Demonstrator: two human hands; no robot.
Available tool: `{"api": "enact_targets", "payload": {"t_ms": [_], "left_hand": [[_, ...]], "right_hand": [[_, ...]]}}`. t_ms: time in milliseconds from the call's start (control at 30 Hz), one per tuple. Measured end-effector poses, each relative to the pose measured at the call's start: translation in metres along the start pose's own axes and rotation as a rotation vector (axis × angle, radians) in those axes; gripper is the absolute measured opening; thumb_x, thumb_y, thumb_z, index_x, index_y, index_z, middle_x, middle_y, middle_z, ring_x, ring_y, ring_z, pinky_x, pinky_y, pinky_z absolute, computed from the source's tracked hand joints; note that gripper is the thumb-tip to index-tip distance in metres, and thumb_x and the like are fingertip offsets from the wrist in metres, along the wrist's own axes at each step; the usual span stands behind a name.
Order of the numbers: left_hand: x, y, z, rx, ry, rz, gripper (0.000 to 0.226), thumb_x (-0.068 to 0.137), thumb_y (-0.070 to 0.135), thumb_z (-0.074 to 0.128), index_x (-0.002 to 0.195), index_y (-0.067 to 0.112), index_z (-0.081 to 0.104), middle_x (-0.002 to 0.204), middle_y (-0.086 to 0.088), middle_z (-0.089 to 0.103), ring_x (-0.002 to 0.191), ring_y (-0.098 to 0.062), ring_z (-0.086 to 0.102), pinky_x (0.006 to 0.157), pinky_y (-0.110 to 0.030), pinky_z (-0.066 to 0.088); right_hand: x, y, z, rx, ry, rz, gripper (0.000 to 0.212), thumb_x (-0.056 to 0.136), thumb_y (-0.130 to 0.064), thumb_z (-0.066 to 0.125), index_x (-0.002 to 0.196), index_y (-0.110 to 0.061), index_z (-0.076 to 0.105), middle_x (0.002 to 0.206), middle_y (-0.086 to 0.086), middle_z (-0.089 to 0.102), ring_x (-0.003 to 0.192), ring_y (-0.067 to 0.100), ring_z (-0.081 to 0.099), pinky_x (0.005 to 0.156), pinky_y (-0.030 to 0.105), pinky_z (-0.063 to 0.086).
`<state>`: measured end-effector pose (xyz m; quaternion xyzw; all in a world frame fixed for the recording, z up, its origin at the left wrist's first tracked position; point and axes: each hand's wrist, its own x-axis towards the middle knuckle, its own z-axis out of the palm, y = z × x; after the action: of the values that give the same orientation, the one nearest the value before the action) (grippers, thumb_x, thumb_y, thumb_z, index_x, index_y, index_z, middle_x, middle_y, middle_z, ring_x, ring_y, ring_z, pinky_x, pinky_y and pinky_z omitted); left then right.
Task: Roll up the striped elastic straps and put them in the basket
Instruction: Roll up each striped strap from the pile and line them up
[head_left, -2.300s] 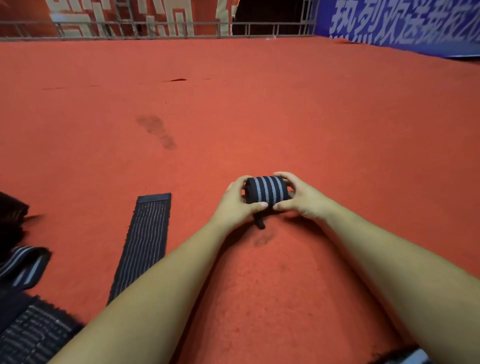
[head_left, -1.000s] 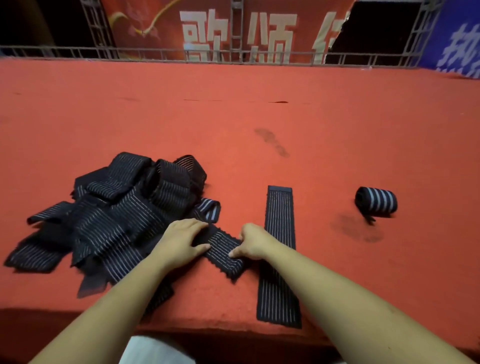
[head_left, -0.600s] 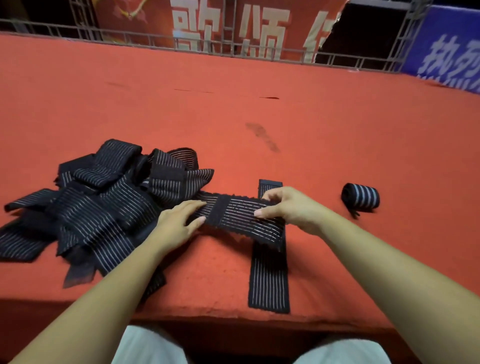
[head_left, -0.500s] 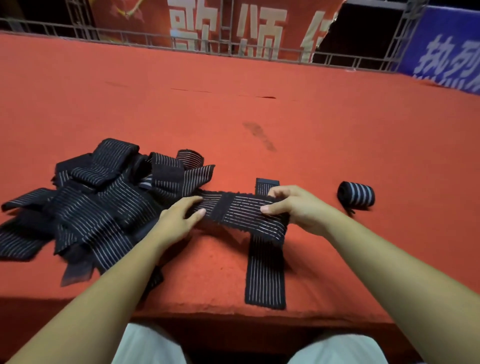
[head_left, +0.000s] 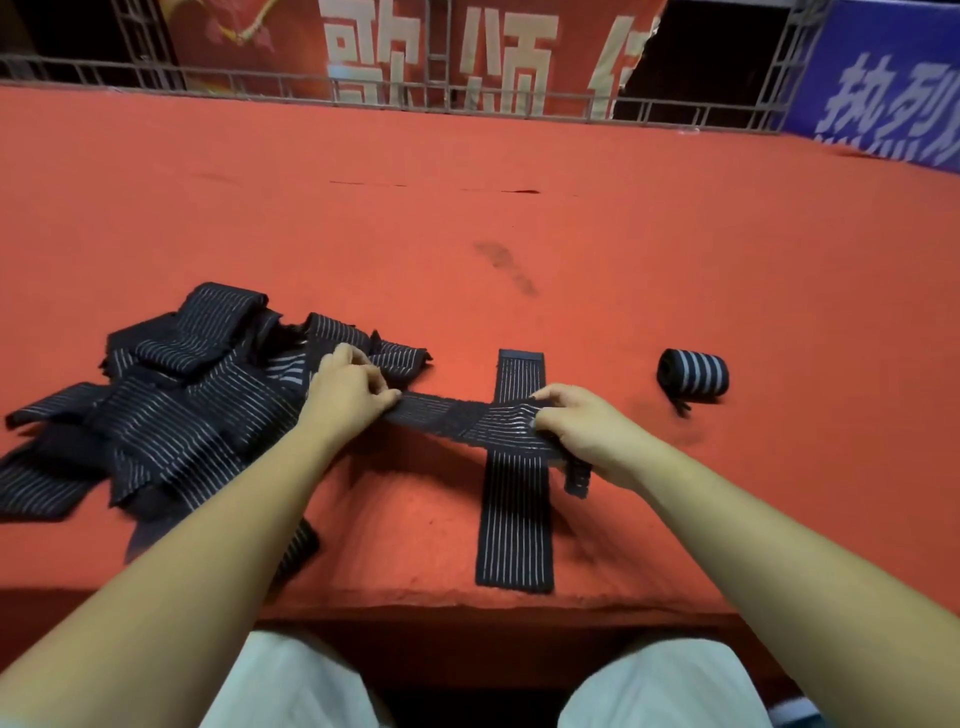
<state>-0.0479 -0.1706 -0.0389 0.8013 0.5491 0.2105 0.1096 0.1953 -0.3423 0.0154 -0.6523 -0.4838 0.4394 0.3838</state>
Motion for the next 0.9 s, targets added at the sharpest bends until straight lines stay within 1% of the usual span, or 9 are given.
{"api": "enact_targets", "payload": {"t_ms": [133,267,333,433,533,633,733,833,900], "left_hand": [[-0.01,0.0,0.008,-0.165,-0.072,-0.054,0.014,0.089,0.018,0.068,0.1,0.017,0.059,0.087,-0.003,0.062,0.096,-0.031,0.062,0.082,-0.036,0.046],[-0.01,-0.006,0.009,-0.346,0.076,-0.26,0.023,0.092,0.01,0.053,0.103,0.013,0.072,0.109,-0.01,0.072,0.109,-0.029,0.063,0.089,-0.03,0.043],[-0.004,-0.015,0.006,-0.398,0.103,-0.365,0.021,0.091,0.007,0.05,0.093,0.011,0.071,0.097,-0.011,0.073,0.095,-0.029,0.065,0.083,-0.029,0.044],[0.001,-0.016,0.005,-0.479,0.015,-0.328,0.016,0.096,0.015,0.051,0.095,0.013,0.068,0.067,0.006,0.07,0.073,-0.023,0.067,0.078,-0.035,0.053],[-0.007,-0.003,0.006,-0.425,-0.094,-0.168,0.023,0.103,0.031,0.051,0.114,0.017,0.066,0.096,0.004,0.069,0.097,-0.019,0.064,0.086,-0.03,0.044],[-0.014,-0.01,0.012,-0.39,-0.149,-0.129,0.038,0.106,0.035,0.043,0.131,0.014,0.064,0.128,-0.006,0.066,0.122,-0.02,0.057,0.098,-0.028,0.038],[-0.016,-0.017,0.017,-0.409,-0.221,-0.208,0.044,0.107,0.039,0.035,0.127,0.014,0.065,0.128,-0.009,0.065,0.124,-0.024,0.056,0.094,-0.027,0.035],[-0.013,-0.009,0.018,-0.286,-0.252,-0.225,0.042,0.104,0.045,0.041,0.118,0.013,0.064,0.123,-0.011,0.065,0.118,-0.028,0.057,0.094,-0.032,0.039],[-0.011,0.011,0.016,-0.235,-0.134,-0.178,0.036,0.101,0.044,0.049,0.114,0.015,0.064,0.115,-0.012,0.066,0.114,-0.031,0.059,0.093,-0.036,0.043]], "right_hand": [[-0.011,0.019,0.013,-0.028,-0.077,-0.071,0.008,0.094,-0.015,0.068,0.097,-0.008,0.067,0.081,-0.004,0.071,0.07,0.008,0.066,0.06,0.018,0.05],[-0.018,0.015,0.002,0.235,-0.082,-0.084,0.011,0.09,0.0,0.065,0.099,-0.006,0.066,0.082,0.003,0.07,0.061,0.009,0.065,0.049,0.017,0.048],[-0.021,0.014,-0.012,0.32,-0.072,-0.107,0.011,0.089,0.002,0.064,0.095,-0.007,0.066,0.082,0.006,0.069,0.06,0.012,0.066,0.05,0.021,0.05],[-0.021,0.017,-0.021,0.174,-0.118,-0.106,0.011,0.088,0.002,0.066,0.098,-0.003,0.066,0.087,0.008,0.07,0.071,0.017,0.067,0.064,0.028,0.055],[-0.013,0.018,-0.016,0.24,-0.155,-0.101,0.028,0.078,-0.003,0.071,0.105,0.004,0.064,0.09,0.01,0.068,0.08,0.021,0.066,0.073,0.03,0.053],[-0.012,0.015,-0.013,0.546,-0.128,-0.111,0.021,0.072,0.001,0.062,0.091,-0.005,0.066,0.086,0.01,0.069,0.077,0.023,0.067,0.072,0.031,0.056],[-0.019,0.018,-0.028,0.904,-0.005,-0.147,0.025,0.07,0.004,0.053,0.094,0.0,0.062,0.088,0.017,0.069,0.075,0.029,0.069,0.07,0.036,0.059],[-0.027,0.023,-0.046,0.771,0.021,-0.113,0.031,0.075,0.0,0.053,0.106,0.003,0.057,0.092,0.022,0.067,0.074,0.034,0.068,0.066,0.043,0.06],[-0.033,0.025,-0.051,0.561,-0.005,-0.073,0.028,0.084,0.001,0.056,0.113,0.003,0.058,0.091,0.021,0.067,0.072,0.032,0.067,0.065,0.042,0.059]]}}
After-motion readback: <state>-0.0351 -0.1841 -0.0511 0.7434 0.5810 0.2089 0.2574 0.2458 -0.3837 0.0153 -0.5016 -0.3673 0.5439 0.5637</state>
